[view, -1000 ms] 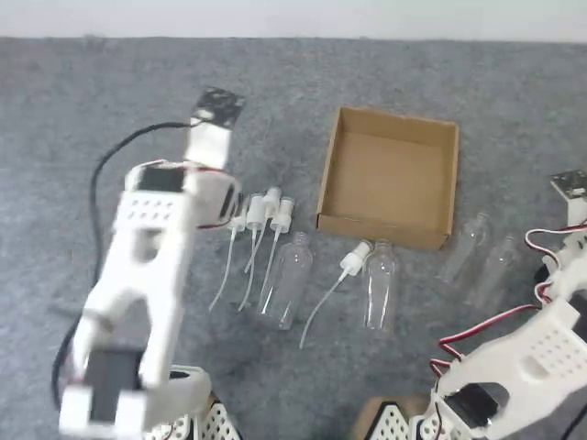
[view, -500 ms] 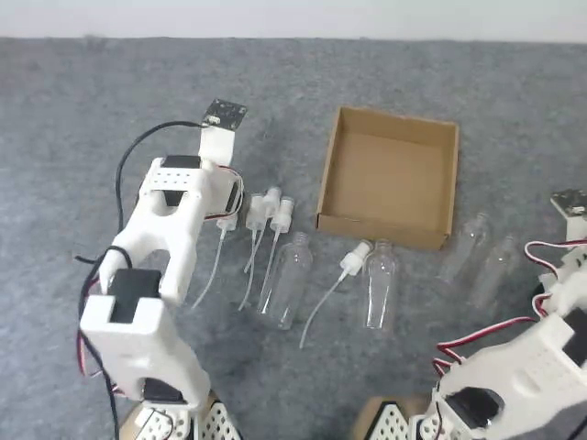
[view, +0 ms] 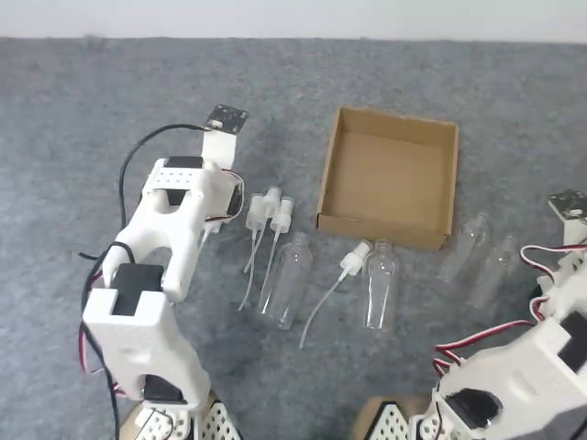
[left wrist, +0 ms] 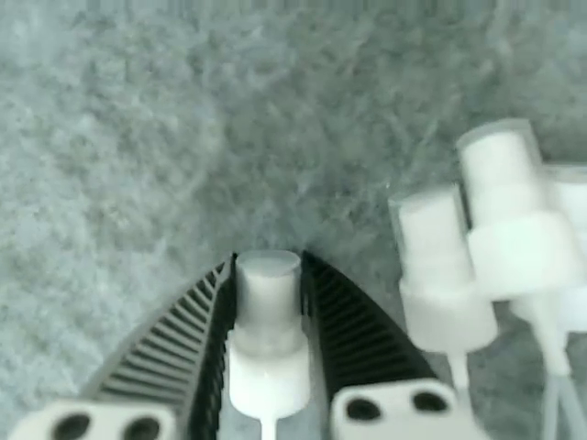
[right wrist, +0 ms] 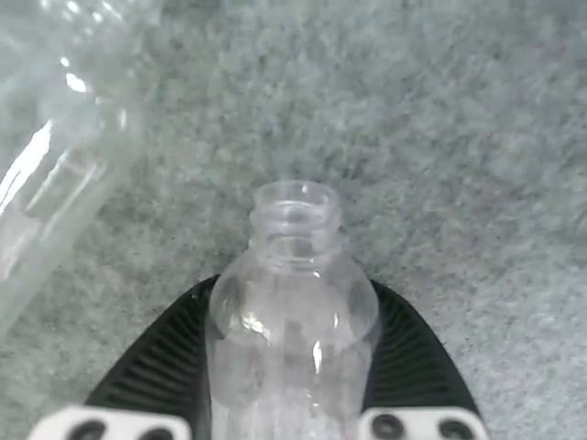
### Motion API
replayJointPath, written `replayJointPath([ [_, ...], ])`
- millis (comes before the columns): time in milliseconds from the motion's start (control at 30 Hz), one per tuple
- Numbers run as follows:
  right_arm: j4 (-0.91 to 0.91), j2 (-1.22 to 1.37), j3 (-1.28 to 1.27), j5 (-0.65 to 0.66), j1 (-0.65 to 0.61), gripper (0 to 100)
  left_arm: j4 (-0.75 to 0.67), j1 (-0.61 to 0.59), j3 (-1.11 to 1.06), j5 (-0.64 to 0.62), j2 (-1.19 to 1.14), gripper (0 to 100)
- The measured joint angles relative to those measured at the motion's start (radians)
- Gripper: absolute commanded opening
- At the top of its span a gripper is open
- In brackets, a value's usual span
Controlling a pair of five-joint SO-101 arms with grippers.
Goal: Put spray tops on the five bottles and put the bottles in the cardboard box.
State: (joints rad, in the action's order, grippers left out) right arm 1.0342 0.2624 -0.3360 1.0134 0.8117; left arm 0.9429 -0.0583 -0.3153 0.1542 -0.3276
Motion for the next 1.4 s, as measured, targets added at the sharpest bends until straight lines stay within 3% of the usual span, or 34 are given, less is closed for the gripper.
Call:
replayJointPath([
  [67,-0.002,-0.002,0.000,0.000,0.000,8.6,0.032,-0.003,0.003,0.000,0.009,1],
  [267,-0.002,-0.003,-0.003,-0.011,-0.002,25.4,0.130,-0.005,-0.054,0.000,0.235,1],
  [633,0.008,-0.003,-0.003,-0.058,-0.028,26.8,0.166,-0.006,-0.477,0.002,0.810,1],
  [800,0.160,-0.003,0.106,-0.061,-0.060,26.8,0.166,-0.006,-0.589,0.003,0.980,1],
  [1033,0.310,-0.005,0.239,-0.061,-0.080,26.8,0.166,-0.006,-0.678,0.003,1.083,1],
  [1400,0.310,-0.005,0.213,-0.025,-0.080,26.3,0.166,-0.006,-0.678,0.003,1.094,1],
])
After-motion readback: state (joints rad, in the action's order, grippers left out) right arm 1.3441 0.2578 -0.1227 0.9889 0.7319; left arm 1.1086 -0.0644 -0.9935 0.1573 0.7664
